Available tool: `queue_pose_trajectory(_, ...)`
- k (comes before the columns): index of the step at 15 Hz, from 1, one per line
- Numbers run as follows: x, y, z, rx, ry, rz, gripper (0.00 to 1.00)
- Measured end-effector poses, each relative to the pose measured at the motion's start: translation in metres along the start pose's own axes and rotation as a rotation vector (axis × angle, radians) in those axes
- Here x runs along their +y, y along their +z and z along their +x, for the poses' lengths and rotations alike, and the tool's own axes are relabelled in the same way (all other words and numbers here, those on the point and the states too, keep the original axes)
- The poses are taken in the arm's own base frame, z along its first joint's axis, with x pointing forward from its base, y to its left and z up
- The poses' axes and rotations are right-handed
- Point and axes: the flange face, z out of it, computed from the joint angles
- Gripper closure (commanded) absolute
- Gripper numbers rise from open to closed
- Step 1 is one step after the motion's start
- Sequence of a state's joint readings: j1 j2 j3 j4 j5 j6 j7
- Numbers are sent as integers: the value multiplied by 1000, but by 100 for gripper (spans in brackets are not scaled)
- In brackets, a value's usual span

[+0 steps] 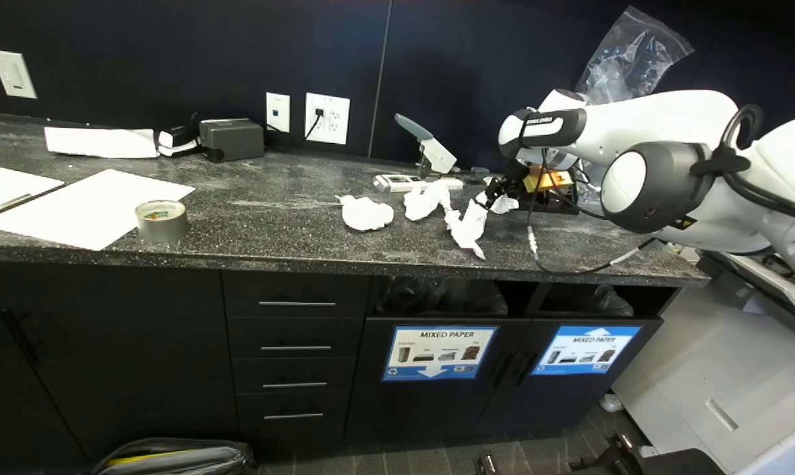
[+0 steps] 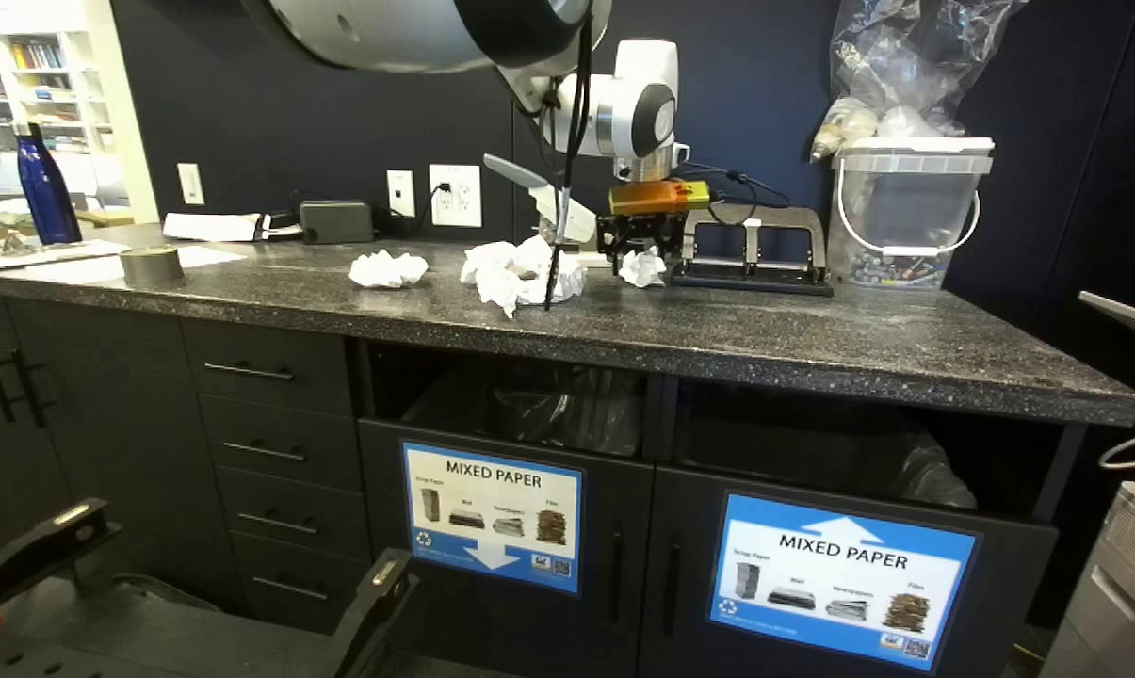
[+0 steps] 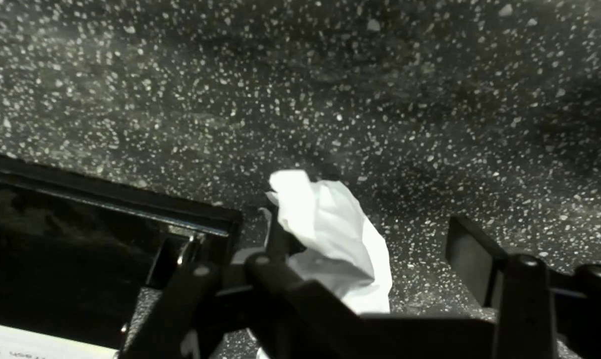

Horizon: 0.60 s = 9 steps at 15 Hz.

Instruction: Put the papers in the first bin

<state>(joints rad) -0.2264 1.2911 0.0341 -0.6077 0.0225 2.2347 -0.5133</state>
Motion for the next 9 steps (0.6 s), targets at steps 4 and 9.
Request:
queue_pose_trajectory(4,2,3,1,46,-13,-27,80)
queue_pose_trajectory(9,5,4,1,55,-23,-34,94)
